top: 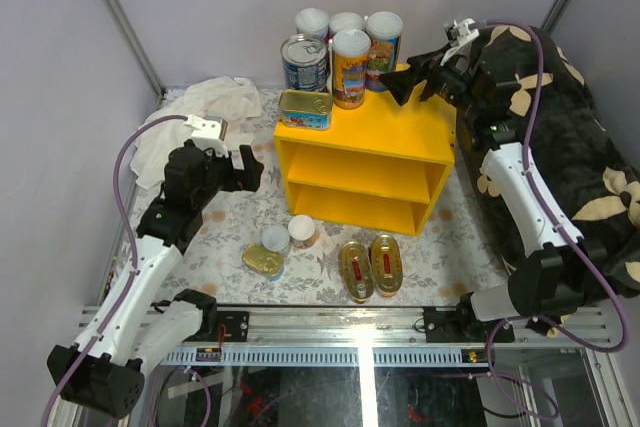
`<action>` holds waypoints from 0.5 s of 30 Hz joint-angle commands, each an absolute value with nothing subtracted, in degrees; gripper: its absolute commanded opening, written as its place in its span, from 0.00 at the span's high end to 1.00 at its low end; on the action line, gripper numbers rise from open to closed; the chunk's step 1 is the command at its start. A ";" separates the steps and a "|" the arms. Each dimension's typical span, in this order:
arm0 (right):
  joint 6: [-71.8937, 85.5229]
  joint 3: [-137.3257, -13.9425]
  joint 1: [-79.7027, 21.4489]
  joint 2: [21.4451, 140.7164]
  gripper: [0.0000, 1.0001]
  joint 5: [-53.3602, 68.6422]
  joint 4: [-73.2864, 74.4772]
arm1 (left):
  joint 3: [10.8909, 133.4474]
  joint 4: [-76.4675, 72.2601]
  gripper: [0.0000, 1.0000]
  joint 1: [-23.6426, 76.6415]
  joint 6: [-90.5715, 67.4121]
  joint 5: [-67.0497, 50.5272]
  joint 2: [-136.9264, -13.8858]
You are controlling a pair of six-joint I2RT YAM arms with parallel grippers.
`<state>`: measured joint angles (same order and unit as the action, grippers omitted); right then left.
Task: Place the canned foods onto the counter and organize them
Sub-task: Place the canned food on the counter, then pick up the canned food from the center of the board.
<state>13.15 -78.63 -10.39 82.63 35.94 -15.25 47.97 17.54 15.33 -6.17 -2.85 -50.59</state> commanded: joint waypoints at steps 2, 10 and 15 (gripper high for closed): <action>11.12 -79.78 -10.65 74.05 0.00 23.45 -11.41 | 48.09 16.52 0.00 15.08 -8.60 -5.93 -48.01; 13.07 -71.71 -10.68 59.96 0.00 16.78 -6.54 | 46.94 19.38 0.00 15.03 -12.16 -6.82 -46.23; 13.59 -68.25 -11.03 51.57 0.00 23.09 -3.87 | 46.69 20.99 0.00 15.04 -14.87 -7.35 -46.24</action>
